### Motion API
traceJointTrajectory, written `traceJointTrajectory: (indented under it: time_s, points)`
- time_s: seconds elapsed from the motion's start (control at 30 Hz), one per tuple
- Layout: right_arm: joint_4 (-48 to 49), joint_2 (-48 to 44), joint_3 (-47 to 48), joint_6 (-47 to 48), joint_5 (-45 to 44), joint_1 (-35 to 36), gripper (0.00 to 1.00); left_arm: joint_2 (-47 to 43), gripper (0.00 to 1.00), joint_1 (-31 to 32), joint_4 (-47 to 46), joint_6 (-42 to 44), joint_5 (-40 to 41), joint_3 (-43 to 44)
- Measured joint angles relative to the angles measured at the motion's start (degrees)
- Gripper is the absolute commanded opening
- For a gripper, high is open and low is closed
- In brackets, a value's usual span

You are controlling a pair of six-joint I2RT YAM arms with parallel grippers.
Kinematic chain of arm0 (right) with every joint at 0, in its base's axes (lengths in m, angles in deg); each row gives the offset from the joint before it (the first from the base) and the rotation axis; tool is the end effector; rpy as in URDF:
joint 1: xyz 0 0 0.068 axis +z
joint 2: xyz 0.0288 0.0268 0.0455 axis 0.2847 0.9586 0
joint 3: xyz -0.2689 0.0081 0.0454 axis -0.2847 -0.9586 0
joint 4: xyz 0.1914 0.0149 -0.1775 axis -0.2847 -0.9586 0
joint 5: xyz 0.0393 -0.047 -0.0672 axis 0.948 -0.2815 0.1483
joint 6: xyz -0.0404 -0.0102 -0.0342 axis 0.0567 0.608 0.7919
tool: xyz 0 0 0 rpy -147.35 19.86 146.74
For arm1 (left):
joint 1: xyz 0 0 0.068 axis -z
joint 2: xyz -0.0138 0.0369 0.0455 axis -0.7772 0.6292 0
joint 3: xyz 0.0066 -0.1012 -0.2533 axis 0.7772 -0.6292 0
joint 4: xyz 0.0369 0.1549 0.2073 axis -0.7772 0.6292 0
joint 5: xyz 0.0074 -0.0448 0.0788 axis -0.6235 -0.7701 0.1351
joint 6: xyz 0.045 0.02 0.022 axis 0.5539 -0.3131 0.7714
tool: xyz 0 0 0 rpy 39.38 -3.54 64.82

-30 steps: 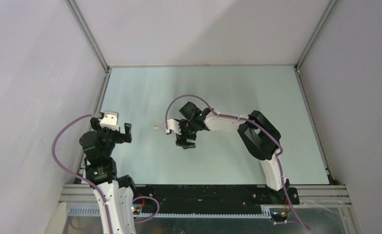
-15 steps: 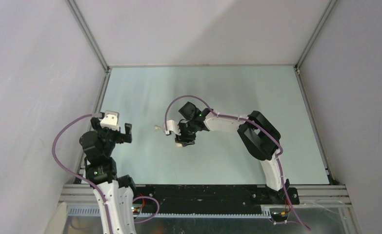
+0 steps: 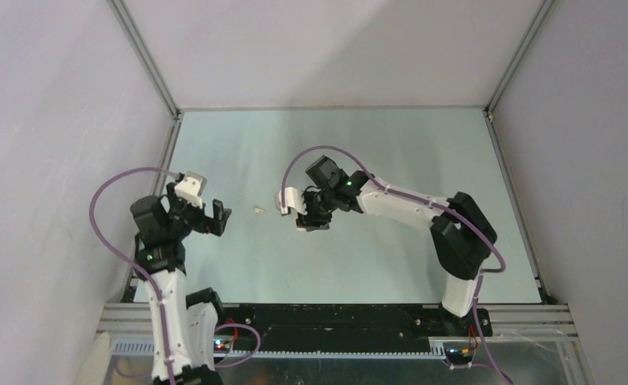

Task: Insert the wireless bluetooth earbuds into the charging case
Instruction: Pick up the charging case from the center of the board, then pass from the right arm to the left

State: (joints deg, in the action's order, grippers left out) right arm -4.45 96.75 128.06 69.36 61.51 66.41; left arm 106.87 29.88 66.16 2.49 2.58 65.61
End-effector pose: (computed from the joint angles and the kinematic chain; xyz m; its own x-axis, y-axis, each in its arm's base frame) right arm 0.2481 0.3174 0.2213 0.3074 -0.7089 -0.6348 -0.9514 -0.2154 -0.2202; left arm 0.1353 0.0296 0.2758 -0.2996 0.1842 -0.9361 0.3338 0.9394 0.0780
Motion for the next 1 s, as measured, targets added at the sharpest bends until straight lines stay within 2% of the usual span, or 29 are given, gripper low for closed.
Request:
traceJointTrajectory:
  time_s: [0.2, 0.43, 0.57, 0.73, 0.83, 1.0]
  points:
    - [-1.0, -8.8, -2.6, 0.0, -3.5, -0.1, 0.42, 16.1, 0.99, 3.1, 7.9, 4.9, -9.0, 10.7]
    - [-1.0, -17.2, -6.4, 0.0, -9.9, 0.7, 0.42, 35.8, 0.99, 20.0, 18.7, 10.2, -15.2, 27.7]
    - [-0.1, -21.8, -9.0, 0.4, -14.1, 2.2, 0.42, 47.2, 0.99, 28.4, 28.8, 15.3, -18.8, 37.2]
    - [2.4, -26.3, -12.0, 1.4, -19.3, 4.4, 0.42, 61.9, 0.99, 33.9, 48.0, 30.0, -24.6, 49.2]
    - [4.5, -27.1, -13.2, 1.5, -22.0, 6.4, 0.42, 67.2, 0.99, 36.3, 55.0, 35.9, -27.3, 51.7]
    - [10.0, -26.7, -16.4, 2.5, -29.2, 11.1, 0.42, 70.7, 1.00, 38.2, 60.7, 40.2, -30.2, 51.8]
